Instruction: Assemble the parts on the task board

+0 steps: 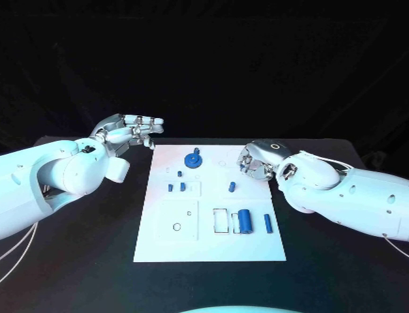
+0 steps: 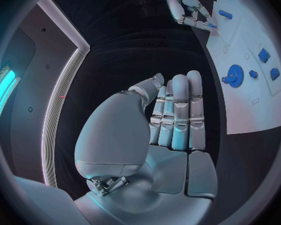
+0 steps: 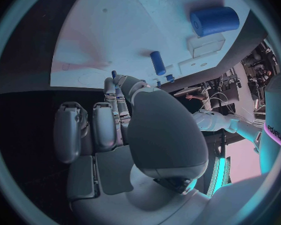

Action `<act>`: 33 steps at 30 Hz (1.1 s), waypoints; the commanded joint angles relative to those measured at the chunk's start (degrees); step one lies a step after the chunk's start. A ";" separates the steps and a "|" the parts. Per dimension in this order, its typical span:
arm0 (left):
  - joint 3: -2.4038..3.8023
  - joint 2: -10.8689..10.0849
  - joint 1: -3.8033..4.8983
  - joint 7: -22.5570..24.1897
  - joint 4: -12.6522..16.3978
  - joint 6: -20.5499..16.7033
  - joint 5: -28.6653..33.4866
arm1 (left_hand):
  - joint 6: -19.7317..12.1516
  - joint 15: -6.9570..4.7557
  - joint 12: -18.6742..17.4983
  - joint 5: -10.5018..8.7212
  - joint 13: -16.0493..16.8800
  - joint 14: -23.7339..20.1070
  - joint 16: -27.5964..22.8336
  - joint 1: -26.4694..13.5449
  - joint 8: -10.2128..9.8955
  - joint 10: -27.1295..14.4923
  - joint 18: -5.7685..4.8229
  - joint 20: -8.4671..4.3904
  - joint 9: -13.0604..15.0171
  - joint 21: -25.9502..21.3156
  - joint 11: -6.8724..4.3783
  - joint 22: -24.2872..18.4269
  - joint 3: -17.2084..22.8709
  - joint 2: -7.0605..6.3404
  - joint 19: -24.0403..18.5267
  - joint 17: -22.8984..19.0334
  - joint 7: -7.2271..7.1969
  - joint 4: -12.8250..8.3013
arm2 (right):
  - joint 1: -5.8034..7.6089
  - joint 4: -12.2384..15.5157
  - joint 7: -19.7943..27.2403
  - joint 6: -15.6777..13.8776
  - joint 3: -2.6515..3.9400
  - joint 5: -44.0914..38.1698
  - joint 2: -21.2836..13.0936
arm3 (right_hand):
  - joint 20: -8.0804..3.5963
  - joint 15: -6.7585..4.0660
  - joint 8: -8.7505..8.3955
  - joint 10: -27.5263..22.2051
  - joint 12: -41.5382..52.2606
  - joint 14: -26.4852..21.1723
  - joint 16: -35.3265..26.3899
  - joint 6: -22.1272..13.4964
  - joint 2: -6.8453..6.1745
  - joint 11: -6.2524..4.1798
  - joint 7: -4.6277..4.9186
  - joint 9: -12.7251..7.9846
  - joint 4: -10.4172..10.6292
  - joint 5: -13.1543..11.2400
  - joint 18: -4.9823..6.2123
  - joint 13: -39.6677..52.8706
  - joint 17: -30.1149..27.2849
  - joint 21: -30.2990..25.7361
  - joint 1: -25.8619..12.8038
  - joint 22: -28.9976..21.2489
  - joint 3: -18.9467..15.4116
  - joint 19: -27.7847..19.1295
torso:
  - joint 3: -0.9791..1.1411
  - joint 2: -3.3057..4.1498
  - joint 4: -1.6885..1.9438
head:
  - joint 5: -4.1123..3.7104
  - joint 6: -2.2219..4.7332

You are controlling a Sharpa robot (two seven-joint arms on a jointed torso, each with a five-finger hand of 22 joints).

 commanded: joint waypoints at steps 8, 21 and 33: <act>0.04 0.17 0.09 -0.10 -0.06 1.25 0.48 | -0.10 -0.04 0.23 -0.04 0.10 -0.23 -0.04 0.49 -0.18 -0.53 0.32 -0.09 -0.11 -0.43 -0.06 -0.10 -0.07 0.30 0.40 -0.12 0.42 -0.24 | 0.91 10.43 -0.21 -1.72 0.40 0.52 -3.80 | 0.01 -0.19 -0.02 0.13 -0.45 2.84 0.48 0.37 -0.14 0.04 0.02 0.11 -0.31 -0.15 -0.76 0.00 0.14 0.58 -0.98 8.91 0.11 0.54 | -0.04 -0.03 -0.16 | 1.10 0.55; 0.03 0.87 0.08 -0.20 0.04 1.43 0.58 | -0.10 -0.04 0.23 -0.04 0.10 -0.23 -0.04 0.49 -0.18 -0.53 0.32 -0.09 -0.11 -0.43 -0.06 -0.10 -0.07 0.30 0.40 -0.12 0.42 -0.24 | 0.29 16.65 0.91 -1.15 0.41 2.02 0.32 | 0.01 -0.21 -0.03 0.23 -0.51 2.85 0.58 0.48 -0.03 0.01 -0.02 0.16 -0.29 -0.19 -0.81 0.03 0.18 0.83 -1.23 9.07 0.21 0.65 | -0.18 0.02 -0.09 | 5.23 0.03; 0.02 1.07 0.08 -0.26 0.82 1.53 0.58 | -0.12 -0.01 0.22 -0.04 0.10 -0.30 -0.09 0.47 -0.18 -0.61 0.31 -0.08 -0.13 -0.50 -0.03 -0.15 -0.15 0.29 0.39 -0.16 0.44 -0.27 | -3.56 13.80 2.33 -0.97 0.04 2.24 5.78 | 0.01 -0.22 -0.08 0.26 -0.61 2.84 0.59 0.49 0.09 0.01 -0.03 0.20 -0.28 -0.18 -0.82 0.04 0.13 0.92 -1.46 9.14 0.29 0.68 | -0.17 0.05 -0.15 | 8.30 -1.28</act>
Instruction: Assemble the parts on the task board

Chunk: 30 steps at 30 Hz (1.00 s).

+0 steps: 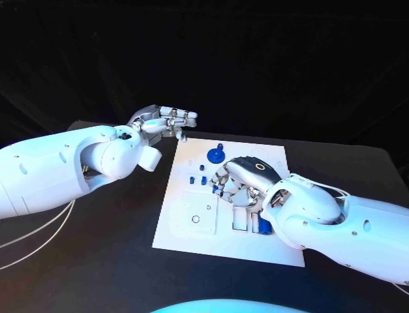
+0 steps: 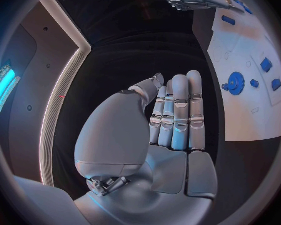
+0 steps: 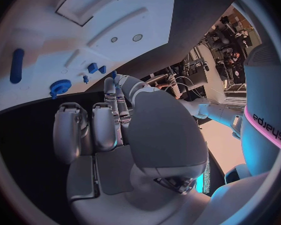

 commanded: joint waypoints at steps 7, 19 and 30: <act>0.05 0.26 0.08 0.57 0.67 0.49 0.38 | -0.14 0.00 0.23 -0.05 0.07 -0.34 -0.12 0.45 -0.19 -0.45 0.32 -0.08 -0.10 -0.30 0.20 -0.12 -0.21 0.28 0.39 -0.12 0.46 -0.28 | -2.67 -2.70 1.66 0.08 -0.23 -0.34 2.50 | -0.02 -0.22 0.22 0.17 -0.42 2.84 0.40 0.48 -0.06 -0.10 -0.01 0.11 -0.11 -0.18 -0.83 0.03 0.02 0.45 -0.83 9.22 0.14 0.75 | 0.00 0.02 -0.09 | 1.90 -0.97; 0.04 0.34 0.08 0.78 0.83 0.43 0.38 | -0.14 0.00 0.23 -0.05 0.07 -0.34 -0.12 0.45 -0.19 -0.45 0.32 -0.08 -0.10 -0.30 0.20 -0.12 -0.21 0.28 0.39 -0.12 0.46 -0.28 | -4.17 -4.95 1.82 0.50 -0.45 -0.44 3.64 | -0.01 -0.22 0.21 0.18 -0.45 2.85 0.42 0.49 -0.04 -0.10 -0.02 0.13 -0.12 -0.20 -0.86 0.03 0.03 0.58 -0.91 9.30 0.15 0.81 | 0.05 0.01 -0.13 | 3.05 -1.75; 0.04 0.35 0.08 0.67 0.89 0.70 0.38 | -0.17 0.01 0.25 -0.04 0.08 -0.36 -0.14 0.46 -0.20 -0.47 0.31 -0.07 -0.12 -0.34 0.21 -0.15 -0.25 0.28 0.40 -0.14 0.48 -0.31 | -4.40 -6.23 1.69 0.76 -0.48 -0.48 4.11 | -0.01 -0.22 0.20 0.18 -0.47 2.85 0.47 0.49 -0.03 -0.10 -0.02 0.13 -0.12 -0.21 -0.87 0.04 0.07 0.60 -0.96 9.31 0.15 0.82 | 0.03 0.02 -0.09 | 3.31 -1.98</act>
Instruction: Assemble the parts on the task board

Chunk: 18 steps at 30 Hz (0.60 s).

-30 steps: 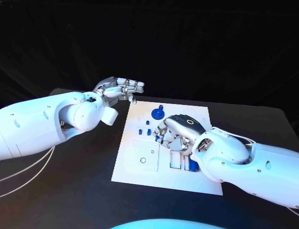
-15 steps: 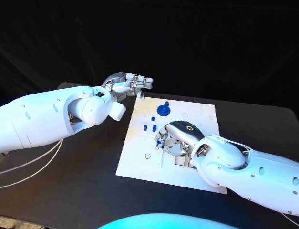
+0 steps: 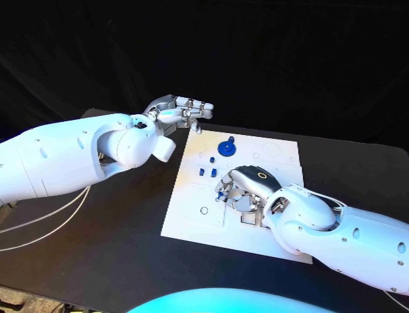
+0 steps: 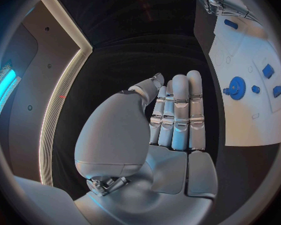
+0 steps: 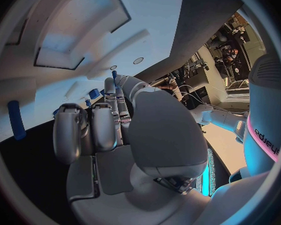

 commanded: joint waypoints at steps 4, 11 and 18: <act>0.05 0.14 0.08 0.51 0.21 0.84 0.32 | 0.05 0.01 0.25 -0.04 0.09 -0.35 -0.14 0.46 -0.20 -0.27 0.31 -0.07 -0.08 -0.37 0.01 -0.07 -0.09 0.28 0.40 -0.08 0.27 -0.15 | -0.16 -0.49 0.39 0.65 -0.02 -0.56 0.40 | -0.01 -0.22 0.17 0.09 -0.24 2.85 0.25 0.41 -0.02 -0.20 -0.17 0.09 -0.12 -0.19 -0.87 0.00 0.09 0.37 -0.37 9.33 0.15 0.83 | 0.02 0.01 -0.01 | 0.26 -0.13; 0.05 0.13 0.08 0.38 0.23 1.02 0.32 | 0.01 0.02 0.27 -0.04 0.10 -0.38 -0.17 0.51 -0.22 -0.31 0.31 -0.07 -0.10 -0.41 0.02 -0.10 -0.13 0.28 0.40 -0.11 0.29 -0.20 | -0.22 -0.89 0.37 0.80 -0.02 -0.63 0.71 | -0.01 -0.22 0.17 0.11 -0.26 2.86 0.32 0.42 0.01 -0.21 -0.18 0.11 -0.15 -0.21 -0.90 0.01 0.15 0.50 -0.40 9.40 0.17 0.88 | -0.01 -0.01 0.02 | 0.40 -0.29; 0.05 0.11 0.08 0.25 0.18 1.11 0.32 | 0.01 0.02 0.27 -0.04 0.10 -0.38 -0.17 0.51 -0.22 -0.31 0.31 -0.07 -0.10 -0.41 0.02 -0.10 -0.13 0.28 0.40 -0.11 0.29 -0.20 | -0.24 -0.78 0.51 1.25 -0.03 -0.53 0.73 | -0.01 -0.22 0.16 0.12 -0.27 2.86 0.32 0.42 0.02 -0.21 -0.19 0.11 -0.15 -0.21 -0.90 0.01 0.15 0.54 -0.41 9.42 0.18 0.90 | 0.00 -0.05 -0.01 | 0.50 -0.44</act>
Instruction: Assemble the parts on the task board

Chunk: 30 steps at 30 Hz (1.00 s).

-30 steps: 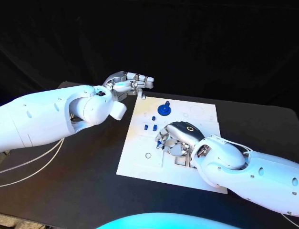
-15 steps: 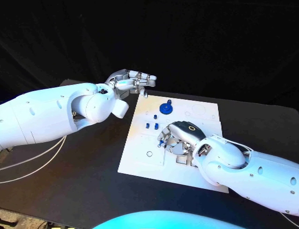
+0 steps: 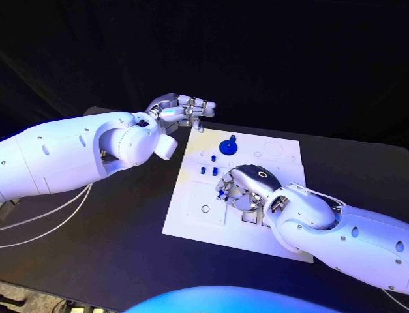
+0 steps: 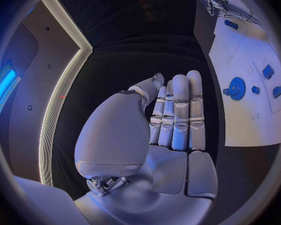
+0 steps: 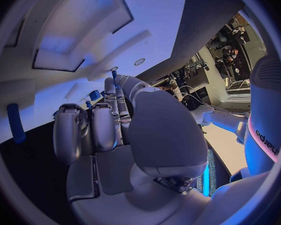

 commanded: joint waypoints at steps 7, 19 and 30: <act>0.05 0.09 0.08 0.18 0.03 1.02 0.30 | 0.01 0.01 0.27 -0.04 0.05 -0.38 -0.17 0.51 -0.22 -0.31 0.31 -0.07 -0.05 -0.14 0.02 -0.05 -0.13 0.28 0.40 -0.05 0.29 -0.21 | -0.07 0.03 0.59 1.14 -0.04 -0.25 0.10 | -0.01 -0.23 0.22 0.07 -0.28 2.86 0.36 0.29 0.06 -0.29 -0.04 0.09 -0.18 -0.13 -0.96 0.00 0.07 0.41 -0.45 9.52 0.21 1.03 | -0.02 -0.01 -0.01 | -0.08 -0.07; 0.05 0.14 0.08 0.06 -0.02 1.22 0.30 | 0.01 0.01 0.27 -0.04 0.05 -0.38 -0.17 0.51 -0.22 -0.31 0.31 -0.07 -0.05 -0.14 0.02 -0.05 -0.13 0.28 0.40 -0.05 0.29 -0.21 | -0.08 -1.09 0.58 2.03 -0.08 0.15 0.65 | -0.01 -0.23 0.22 0.09 -0.30 2.87 0.39 0.31 0.10 -0.30 -0.05 0.10 -0.20 -0.14 -0.97 0.01 0.09 0.47 -0.48 9.55 0.22 1.05 | -0.02 0.00 0.03 | 0.01 -0.28; 0.05 0.14 0.08 -0.06 -0.01 1.33 0.30 | 0.01 0.01 0.27 -0.04 0.05 -0.38 -0.17 0.51 -0.22 -0.31 0.31 -0.07 -0.05 -0.14 0.02 -0.05 -0.13 0.28 0.40 -0.05 0.29 -0.21 | -0.15 -1.61 0.21 4.05 -0.19 -0.04 1.13 | -0.01 -0.23 0.20 0.10 -0.31 2.86 0.39 0.30 0.11 -0.29 -0.05 0.11 -0.21 -0.14 -0.98 0.02 0.08 0.50 -0.51 9.57 0.23 1.06 | -0.02 0.00 0.00 | 0.37 -0.48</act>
